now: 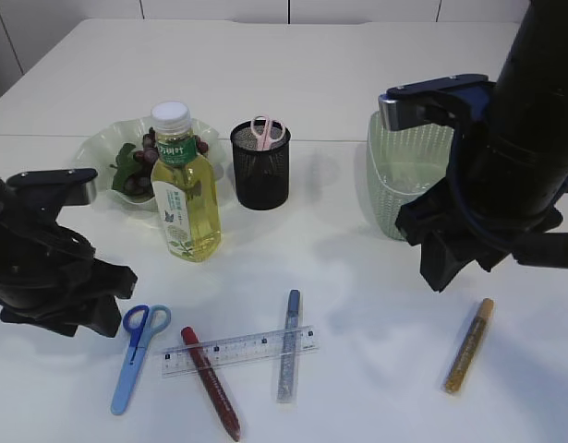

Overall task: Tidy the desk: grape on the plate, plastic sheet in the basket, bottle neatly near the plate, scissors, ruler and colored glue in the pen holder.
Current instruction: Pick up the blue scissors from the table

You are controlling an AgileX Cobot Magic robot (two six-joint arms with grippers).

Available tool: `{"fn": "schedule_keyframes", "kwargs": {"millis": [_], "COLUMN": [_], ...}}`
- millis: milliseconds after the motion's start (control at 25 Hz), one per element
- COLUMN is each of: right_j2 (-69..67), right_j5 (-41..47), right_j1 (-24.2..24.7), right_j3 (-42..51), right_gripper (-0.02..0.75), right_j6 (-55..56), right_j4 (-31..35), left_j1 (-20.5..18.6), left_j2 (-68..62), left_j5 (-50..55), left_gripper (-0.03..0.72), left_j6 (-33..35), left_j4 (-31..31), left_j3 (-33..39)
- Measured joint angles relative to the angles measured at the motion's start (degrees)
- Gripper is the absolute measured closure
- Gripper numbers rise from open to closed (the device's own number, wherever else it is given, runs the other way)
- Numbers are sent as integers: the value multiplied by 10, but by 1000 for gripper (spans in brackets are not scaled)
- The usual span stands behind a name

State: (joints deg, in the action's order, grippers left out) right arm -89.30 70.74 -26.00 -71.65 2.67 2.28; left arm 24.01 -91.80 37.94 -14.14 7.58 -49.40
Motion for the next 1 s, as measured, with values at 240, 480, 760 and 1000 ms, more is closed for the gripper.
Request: {"fn": "schedule_keyframes", "kwargs": {"millis": [240, 480, 760, 1000], "right_j2": [0, 0, 0, 0], "right_j5": [0, 0, 0, -1], "right_j1": [0, 0, 0, 0], "right_j3": [0, 0, 0, 0], "right_gripper": [289, 289, 289, 289], "right_j6": [0, 0, 0, 0], "right_j4": [0, 0, 0, -1], "left_j1": [0, 29, 43, 43], "left_j2": [-54, -78, -110, -115], "left_j5": [-32, -53, -78, -94], "left_gripper": [345, 346, 346, 346], "left_j6": [0, 0, -35, -38], "left_j4": [7, 8, 7, 0], "left_j3": [-1, -1, -1, -2]}}
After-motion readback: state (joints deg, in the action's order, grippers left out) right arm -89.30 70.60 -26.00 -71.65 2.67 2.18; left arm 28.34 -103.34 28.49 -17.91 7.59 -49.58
